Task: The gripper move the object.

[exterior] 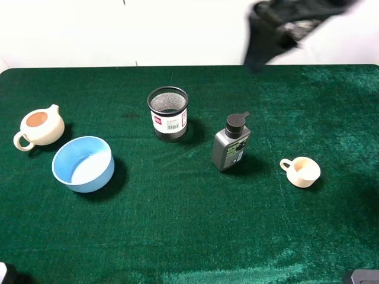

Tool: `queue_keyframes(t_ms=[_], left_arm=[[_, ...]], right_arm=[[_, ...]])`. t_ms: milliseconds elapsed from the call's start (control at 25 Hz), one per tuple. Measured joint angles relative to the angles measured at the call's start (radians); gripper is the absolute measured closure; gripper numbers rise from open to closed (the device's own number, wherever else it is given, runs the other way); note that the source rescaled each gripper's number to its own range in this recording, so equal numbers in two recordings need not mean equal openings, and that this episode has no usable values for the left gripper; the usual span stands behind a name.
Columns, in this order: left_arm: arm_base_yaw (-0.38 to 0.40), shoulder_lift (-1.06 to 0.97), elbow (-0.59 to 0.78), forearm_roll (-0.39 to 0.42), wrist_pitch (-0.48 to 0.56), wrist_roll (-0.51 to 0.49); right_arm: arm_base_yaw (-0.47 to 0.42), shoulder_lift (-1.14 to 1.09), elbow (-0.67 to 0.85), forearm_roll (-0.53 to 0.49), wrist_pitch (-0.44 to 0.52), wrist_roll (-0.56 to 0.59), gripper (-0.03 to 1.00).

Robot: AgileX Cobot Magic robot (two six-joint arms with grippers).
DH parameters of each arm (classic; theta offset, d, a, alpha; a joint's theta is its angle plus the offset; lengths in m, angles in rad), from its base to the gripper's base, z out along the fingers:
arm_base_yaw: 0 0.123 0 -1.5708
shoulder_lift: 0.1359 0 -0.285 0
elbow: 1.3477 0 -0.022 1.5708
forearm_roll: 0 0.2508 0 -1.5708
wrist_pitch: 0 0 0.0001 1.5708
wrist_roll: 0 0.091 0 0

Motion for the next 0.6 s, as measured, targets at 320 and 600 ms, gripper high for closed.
queue_keyframes(t_ms=[320,600], left_arm=[[0.000,0.000,0.000,0.000,0.000,0.000],[0.000,0.000,0.000,0.000,0.000,0.000]], right_arm=[[0.000,-0.349,0.267,-0.004,0.001,0.071,-0.03],[0.000,-0.644,0.470,-0.003,0.002,0.076,-0.03]])
